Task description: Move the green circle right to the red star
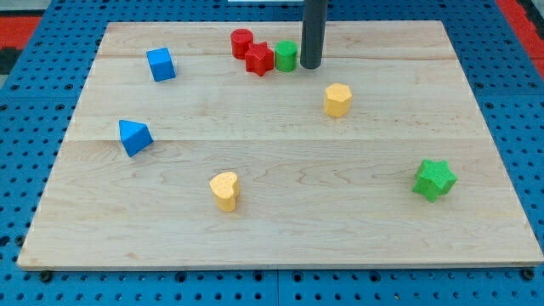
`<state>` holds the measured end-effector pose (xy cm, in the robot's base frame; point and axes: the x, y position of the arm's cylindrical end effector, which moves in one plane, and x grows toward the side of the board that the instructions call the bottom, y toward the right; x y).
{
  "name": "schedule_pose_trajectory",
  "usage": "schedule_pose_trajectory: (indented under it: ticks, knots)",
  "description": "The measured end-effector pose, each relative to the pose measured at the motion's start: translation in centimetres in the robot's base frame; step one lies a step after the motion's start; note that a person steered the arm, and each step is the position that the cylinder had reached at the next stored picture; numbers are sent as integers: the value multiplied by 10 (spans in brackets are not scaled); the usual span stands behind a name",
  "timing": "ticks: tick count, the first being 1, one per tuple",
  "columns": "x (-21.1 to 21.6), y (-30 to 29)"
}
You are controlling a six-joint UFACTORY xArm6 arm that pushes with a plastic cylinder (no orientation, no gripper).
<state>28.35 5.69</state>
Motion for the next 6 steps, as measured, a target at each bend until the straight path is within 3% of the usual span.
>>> schedule_pose_trajectory:
  ticks: [1, 2, 3, 4, 5, 6]
  knots:
    - [-2, 2]
    - [-1, 109]
    - [71, 193]
    - [185, 225]
    - [241, 175]
    - [261, 59]
